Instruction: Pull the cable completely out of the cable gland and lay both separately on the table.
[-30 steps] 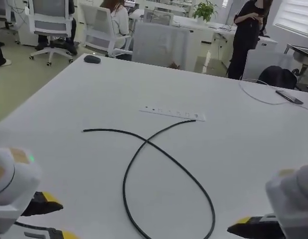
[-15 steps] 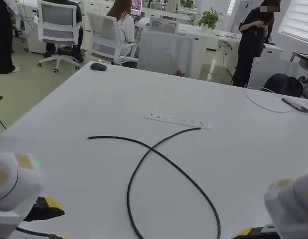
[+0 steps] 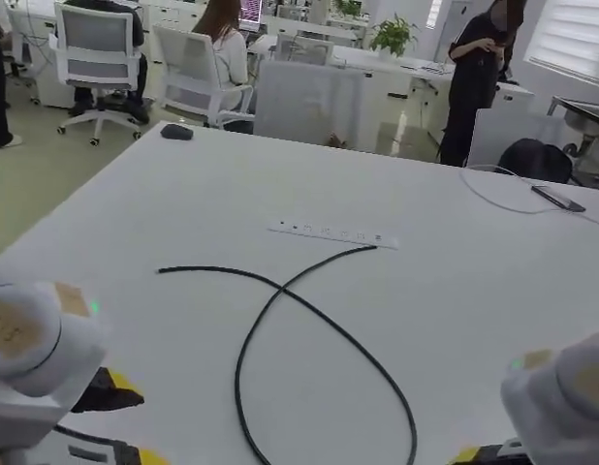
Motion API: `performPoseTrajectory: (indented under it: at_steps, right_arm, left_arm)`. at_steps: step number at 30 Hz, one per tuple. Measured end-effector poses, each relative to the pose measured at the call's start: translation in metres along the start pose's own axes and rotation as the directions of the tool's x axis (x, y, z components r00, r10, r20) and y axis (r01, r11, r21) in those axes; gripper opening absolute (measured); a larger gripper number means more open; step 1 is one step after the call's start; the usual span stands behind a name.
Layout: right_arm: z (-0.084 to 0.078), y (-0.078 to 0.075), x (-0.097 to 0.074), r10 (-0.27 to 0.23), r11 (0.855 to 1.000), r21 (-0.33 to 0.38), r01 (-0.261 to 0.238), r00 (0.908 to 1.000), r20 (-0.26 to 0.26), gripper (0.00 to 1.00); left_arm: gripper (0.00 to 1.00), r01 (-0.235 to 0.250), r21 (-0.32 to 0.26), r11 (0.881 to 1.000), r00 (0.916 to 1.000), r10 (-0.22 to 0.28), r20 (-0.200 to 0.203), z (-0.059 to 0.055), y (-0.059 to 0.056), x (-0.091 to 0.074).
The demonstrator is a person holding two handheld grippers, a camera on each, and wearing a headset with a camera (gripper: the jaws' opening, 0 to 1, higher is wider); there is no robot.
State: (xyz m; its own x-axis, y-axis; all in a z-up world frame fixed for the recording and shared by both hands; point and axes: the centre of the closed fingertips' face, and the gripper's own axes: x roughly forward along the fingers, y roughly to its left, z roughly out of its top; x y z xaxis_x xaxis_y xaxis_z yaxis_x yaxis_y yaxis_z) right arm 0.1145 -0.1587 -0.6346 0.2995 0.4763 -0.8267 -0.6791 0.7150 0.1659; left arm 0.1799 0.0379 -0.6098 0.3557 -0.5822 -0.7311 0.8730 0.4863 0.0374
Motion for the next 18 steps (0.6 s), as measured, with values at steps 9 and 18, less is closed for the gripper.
performPoseTrajectory:
  at_steps: [9, 18]
  right_arm:
    - [0.010, -0.004, -0.014, -0.044, 0.999, 0.012, 0.043, 0.9962, 0.074, 0.48]
    - [0.016, -0.016, -0.034, -0.157, 0.987, 0.061, 0.148, 0.9709, 0.181, 0.37]
  left_arm:
    - [0.40, 0.137, 0.163, 0.977, 0.9898, -0.142, 0.017, 0.042, -0.030, 0.042]
    - [0.37, 0.333, 0.316, 0.888, 0.9424, -0.325, -0.078, 0.060, -0.069, 0.106]
